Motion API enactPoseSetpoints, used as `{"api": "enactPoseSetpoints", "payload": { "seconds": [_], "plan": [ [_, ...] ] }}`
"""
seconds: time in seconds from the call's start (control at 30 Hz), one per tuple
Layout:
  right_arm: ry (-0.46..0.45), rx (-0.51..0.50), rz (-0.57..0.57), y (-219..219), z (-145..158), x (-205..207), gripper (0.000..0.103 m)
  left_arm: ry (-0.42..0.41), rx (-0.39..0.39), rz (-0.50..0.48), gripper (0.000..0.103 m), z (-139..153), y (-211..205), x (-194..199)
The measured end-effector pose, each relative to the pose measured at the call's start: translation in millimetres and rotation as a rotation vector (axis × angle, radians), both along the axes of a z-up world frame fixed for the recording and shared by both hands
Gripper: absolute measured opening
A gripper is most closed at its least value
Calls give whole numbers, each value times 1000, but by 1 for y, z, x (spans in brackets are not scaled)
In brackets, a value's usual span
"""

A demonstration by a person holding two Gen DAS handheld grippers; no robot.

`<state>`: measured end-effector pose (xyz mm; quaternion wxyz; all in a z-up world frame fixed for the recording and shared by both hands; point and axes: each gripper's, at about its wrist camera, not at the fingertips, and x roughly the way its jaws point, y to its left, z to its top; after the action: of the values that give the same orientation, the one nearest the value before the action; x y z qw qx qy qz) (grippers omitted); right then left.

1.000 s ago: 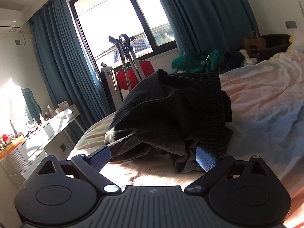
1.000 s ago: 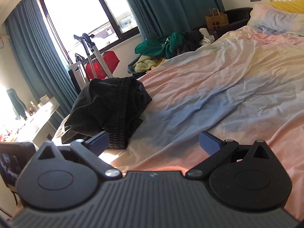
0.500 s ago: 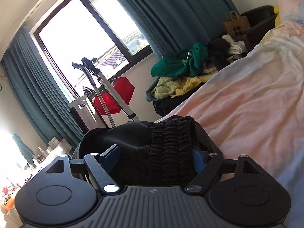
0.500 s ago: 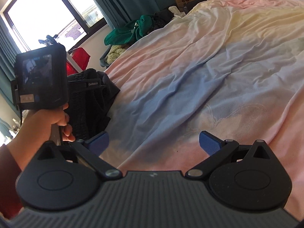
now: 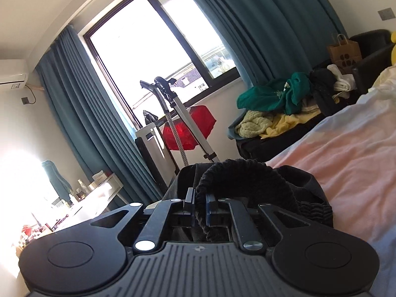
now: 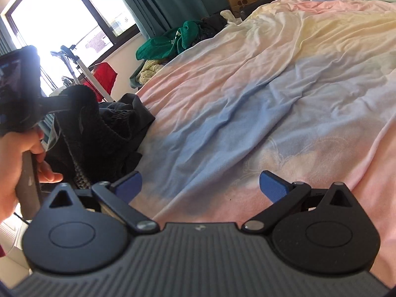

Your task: Fold clothes

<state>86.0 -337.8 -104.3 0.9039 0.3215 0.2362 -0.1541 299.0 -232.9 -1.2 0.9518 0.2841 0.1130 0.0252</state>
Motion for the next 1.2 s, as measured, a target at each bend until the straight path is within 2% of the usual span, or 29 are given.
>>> {"api": "enactPoseSetpoints", "payload": {
  "seconds": [0.17,0.27,0.37,0.5,0.67,0.83,0.9,1.07,1.17,1.2],
  "plan": [
    [-37,-59,7,5,8,-6,103,-76,-106,54,8,44,63,-46],
    [-77,-87,37,11,14,-7,103,-119,-214,65,7,77,108,-96],
    [-116,-118,73,19,23,-11,103,-119,-300,81,7,98,153,-140],
    [-127,-113,184,33,30,-9,103,-79,-409,131,7,107,228,-191],
    [-94,-9,466,67,26,-2,103,-42,-497,251,7,87,315,-219],
    [-98,-117,596,108,34,-14,103,17,-626,391,8,30,389,-218],
    [-88,-142,649,122,34,-15,103,54,-652,432,8,9,409,-212],
    [-27,-174,681,144,18,-4,103,98,-633,453,10,-17,423,-197],
    [-24,-221,696,156,11,7,95,108,-669,457,11,-22,429,-194],
    [-17,-234,700,161,8,12,85,108,-675,458,11,-23,429,-192]
  ]
}}
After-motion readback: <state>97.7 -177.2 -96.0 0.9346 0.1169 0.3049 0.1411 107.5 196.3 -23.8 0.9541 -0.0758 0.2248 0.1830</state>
